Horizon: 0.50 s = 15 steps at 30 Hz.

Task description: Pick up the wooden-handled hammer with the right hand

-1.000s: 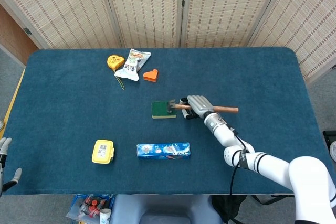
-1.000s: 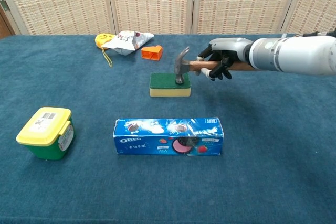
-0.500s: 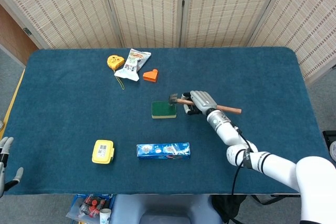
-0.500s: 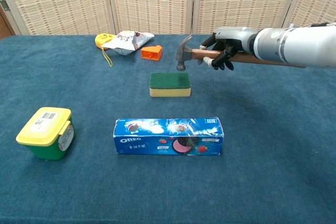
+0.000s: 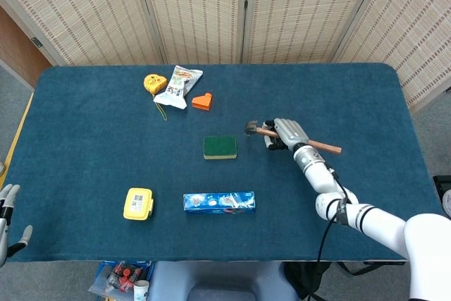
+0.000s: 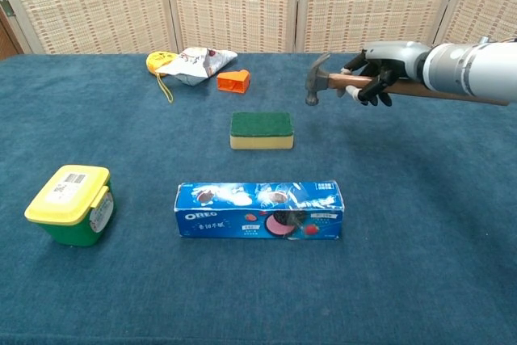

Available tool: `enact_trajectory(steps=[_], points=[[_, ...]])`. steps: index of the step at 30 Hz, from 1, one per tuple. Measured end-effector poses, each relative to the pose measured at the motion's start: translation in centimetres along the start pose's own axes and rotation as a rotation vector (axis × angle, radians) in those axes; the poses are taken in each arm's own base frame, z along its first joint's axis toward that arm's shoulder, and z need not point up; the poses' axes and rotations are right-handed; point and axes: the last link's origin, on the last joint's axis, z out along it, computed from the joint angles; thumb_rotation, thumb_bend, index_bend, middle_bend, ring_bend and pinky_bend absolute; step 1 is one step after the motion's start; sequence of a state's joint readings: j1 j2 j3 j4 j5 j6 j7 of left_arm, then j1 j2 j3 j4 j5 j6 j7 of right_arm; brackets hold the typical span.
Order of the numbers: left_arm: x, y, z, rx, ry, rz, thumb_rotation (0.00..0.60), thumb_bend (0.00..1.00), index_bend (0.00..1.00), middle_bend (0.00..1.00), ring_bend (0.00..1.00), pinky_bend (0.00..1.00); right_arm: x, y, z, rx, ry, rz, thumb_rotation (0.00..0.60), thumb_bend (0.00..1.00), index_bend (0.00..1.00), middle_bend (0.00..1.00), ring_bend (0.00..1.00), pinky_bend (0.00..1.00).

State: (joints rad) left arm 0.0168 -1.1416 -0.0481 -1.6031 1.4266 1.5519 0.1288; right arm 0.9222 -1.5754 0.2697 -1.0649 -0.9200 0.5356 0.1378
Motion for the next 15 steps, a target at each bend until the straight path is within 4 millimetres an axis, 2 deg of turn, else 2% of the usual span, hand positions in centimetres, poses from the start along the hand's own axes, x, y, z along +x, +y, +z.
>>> enact_trajectory(steps=[1,4,6,8,10,15], points=[[0.0,0.0,0.0,-0.001,0.0,0.0,0.6,0.32,0.0,0.0,0.04,0.0,0.1,0.4,0.0,-0.008,-0.001,0.001,0.6,0.44,0.53,0.57,0.46,0.51],[0.0,0.1,0.0,-0.003,0.0,0.001,0.6,0.33,0.0,0.0,0.04,0.0,0.3,1.0,-0.2,-0.019,0.002,0.011,0.6,0.22,0.23,0.33,0.24,0.33],[0.0,0.2,0.1,-0.004,0.0,0.001,0.6,0.33,0.0,0.0,0.04,0.0,0.5,1.4,-0.3,-0.023,0.008,0.015,0.6,0.13,0.08,0.23,0.15,0.23],[0.1,0.2,0.1,-0.005,0.002,0.0,0.6,0.33,0.0,0.0,0.04,0.0,0.9,1.9,-0.4,-0.028,0.02,0.008,0.6,0.08,0.01,0.13,0.08,0.16],[0.1,0.3,0.1,-0.006,0.002,0.001,0.6,0.32,0.0,0.0,0.04,0.0,1.3,2.4,-0.6,-0.031,0.038,0.012,0.6,0.05,0.0,0.07,0.04,0.12],[0.2,0.5,0.2,-0.012,0.005,0.001,0.6,0.33,0.0,0.0,0.04,0.0,2.8,3.6,-1.5,-0.032,0.102,0.038,0.6,0.05,0.0,0.05,0.03,0.12]])
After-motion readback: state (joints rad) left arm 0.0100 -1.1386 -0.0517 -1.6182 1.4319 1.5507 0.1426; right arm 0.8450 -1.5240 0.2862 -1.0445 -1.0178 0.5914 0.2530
